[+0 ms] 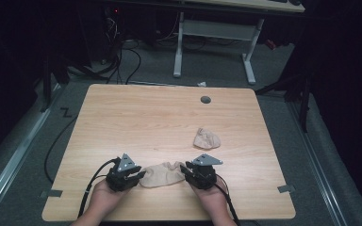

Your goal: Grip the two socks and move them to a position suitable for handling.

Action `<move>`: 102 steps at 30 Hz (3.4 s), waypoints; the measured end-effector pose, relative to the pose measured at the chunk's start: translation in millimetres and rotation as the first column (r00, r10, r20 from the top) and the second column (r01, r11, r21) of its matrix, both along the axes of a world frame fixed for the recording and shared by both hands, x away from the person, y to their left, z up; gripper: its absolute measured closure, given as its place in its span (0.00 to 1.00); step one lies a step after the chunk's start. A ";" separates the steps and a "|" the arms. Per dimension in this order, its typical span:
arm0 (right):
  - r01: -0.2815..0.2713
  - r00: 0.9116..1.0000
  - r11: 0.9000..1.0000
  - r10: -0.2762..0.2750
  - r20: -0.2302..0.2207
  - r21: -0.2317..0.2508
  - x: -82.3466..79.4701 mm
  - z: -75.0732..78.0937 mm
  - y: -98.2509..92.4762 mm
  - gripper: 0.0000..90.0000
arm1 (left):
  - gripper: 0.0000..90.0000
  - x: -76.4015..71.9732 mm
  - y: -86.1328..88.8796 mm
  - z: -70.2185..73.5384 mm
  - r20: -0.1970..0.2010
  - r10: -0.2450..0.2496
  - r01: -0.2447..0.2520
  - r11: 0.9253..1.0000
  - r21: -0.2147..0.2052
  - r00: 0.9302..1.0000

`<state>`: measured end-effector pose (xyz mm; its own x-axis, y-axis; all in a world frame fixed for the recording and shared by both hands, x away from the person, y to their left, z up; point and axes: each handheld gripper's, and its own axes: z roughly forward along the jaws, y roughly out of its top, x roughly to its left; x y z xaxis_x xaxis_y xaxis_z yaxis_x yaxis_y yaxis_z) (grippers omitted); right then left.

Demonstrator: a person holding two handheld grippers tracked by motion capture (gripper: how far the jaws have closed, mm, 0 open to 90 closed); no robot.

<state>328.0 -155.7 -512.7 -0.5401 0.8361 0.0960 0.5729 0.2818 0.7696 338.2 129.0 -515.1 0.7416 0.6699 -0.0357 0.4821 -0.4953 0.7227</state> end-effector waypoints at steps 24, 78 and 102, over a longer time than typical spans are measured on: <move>-0.015 0.997 0.998 0.011 -0.070 -0.067 -9.8 -12.1 -9.8 0.93 | 0.92 10.8 -9.5 -6.4 -0.020 -0.041 0.042 0.998 0.046 0.999; 0.277 0.960 0.956 -0.279 -0.008 -0.097 75.8 9.0 -74.6 0.68 | 0.57 15.8 100.0 15.6 0.026 0.211 -0.206 0.969 -0.138 0.977; 0.225 0.974 0.973 -0.225 0.002 -0.059 74.1 19.2 -66.6 0.97 | 0.57 12.9 93.2 14.4 0.032 0.176 -0.171 0.978 -0.121 0.984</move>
<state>402.2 -222.3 -493.5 -0.3369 0.9405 0.0453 0.6308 0.1897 0.7524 351.1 222.1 -500.7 0.6172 0.7814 -0.0923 0.5209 -0.3179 0.7922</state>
